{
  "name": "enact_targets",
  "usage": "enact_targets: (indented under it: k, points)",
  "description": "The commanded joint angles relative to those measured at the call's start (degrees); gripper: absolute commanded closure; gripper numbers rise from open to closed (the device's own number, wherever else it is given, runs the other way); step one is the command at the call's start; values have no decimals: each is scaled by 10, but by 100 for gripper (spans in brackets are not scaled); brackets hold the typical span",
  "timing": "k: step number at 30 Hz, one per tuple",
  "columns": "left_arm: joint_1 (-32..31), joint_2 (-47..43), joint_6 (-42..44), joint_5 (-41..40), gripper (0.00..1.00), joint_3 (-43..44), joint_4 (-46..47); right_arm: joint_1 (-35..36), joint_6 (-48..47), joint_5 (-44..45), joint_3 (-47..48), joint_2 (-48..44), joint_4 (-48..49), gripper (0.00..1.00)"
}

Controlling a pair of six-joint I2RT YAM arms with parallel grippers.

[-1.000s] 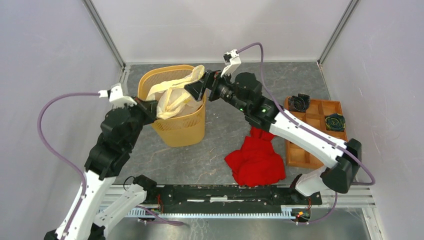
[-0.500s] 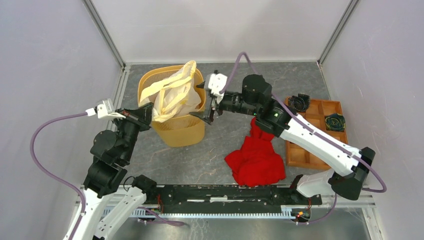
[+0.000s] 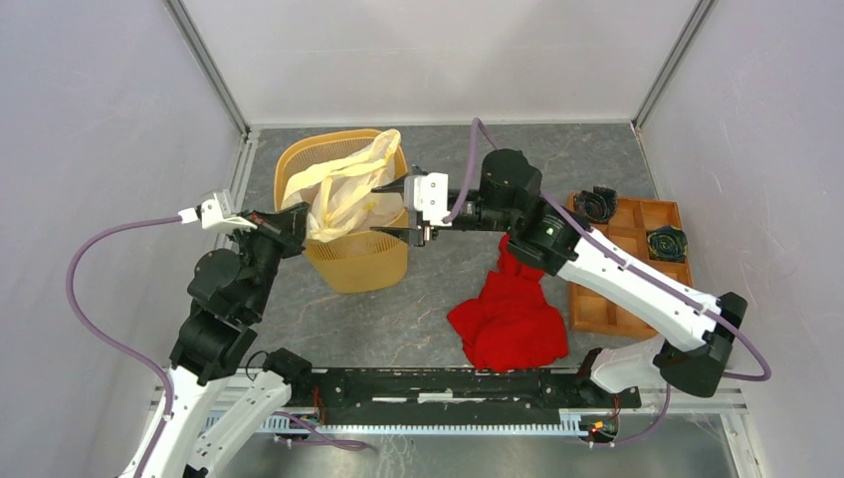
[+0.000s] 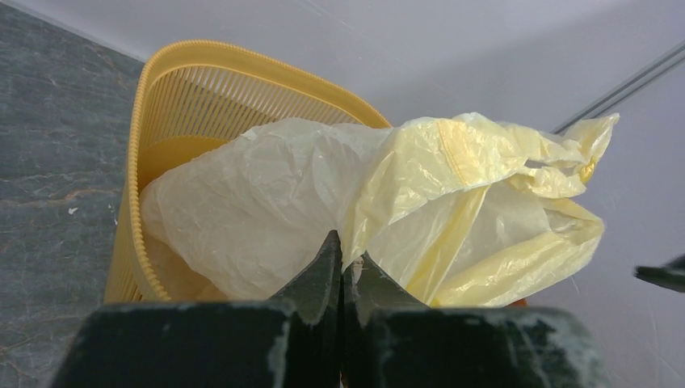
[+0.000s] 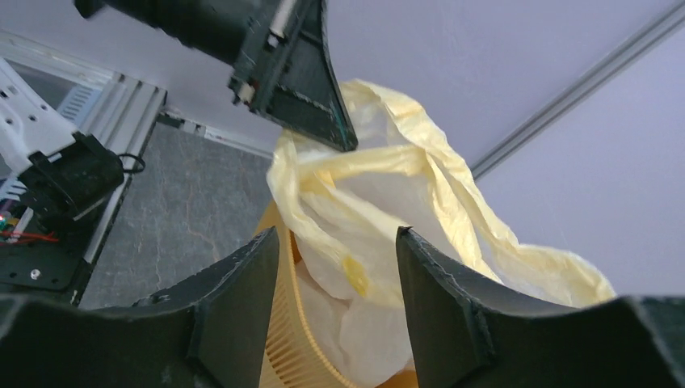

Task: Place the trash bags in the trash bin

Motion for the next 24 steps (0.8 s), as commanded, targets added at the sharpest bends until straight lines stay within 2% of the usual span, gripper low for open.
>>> enact_targets:
  k: [1, 4, 7, 11, 15, 18, 24]
  points:
    - [1, 19, -3, -14, 98, 36, -11, 33, -13, 19, 7, -19, 53, 38]
    - [1, 21, -8, -11, 98, 38, -18, 47, -34, 91, 57, 23, 24, 37]
    - [1, 18, -9, -8, 98, 43, -30, 53, -47, 105, 107, 57, -18, 38]
    - [0, 14, -9, -6, 98, 48, -41, 64, -68, 132, 107, 73, -14, 38]
    - [1, 17, -9, -7, 98, 54, -46, 76, -107, 129, 142, 99, -77, 40]
    - [1, 20, -9, -4, 98, 60, -48, 88, -130, 194, 145, 110, -87, 40]
    - [1, 25, -7, -6, 98, 66, -51, 106, -165, 296, 151, 128, -99, 62]
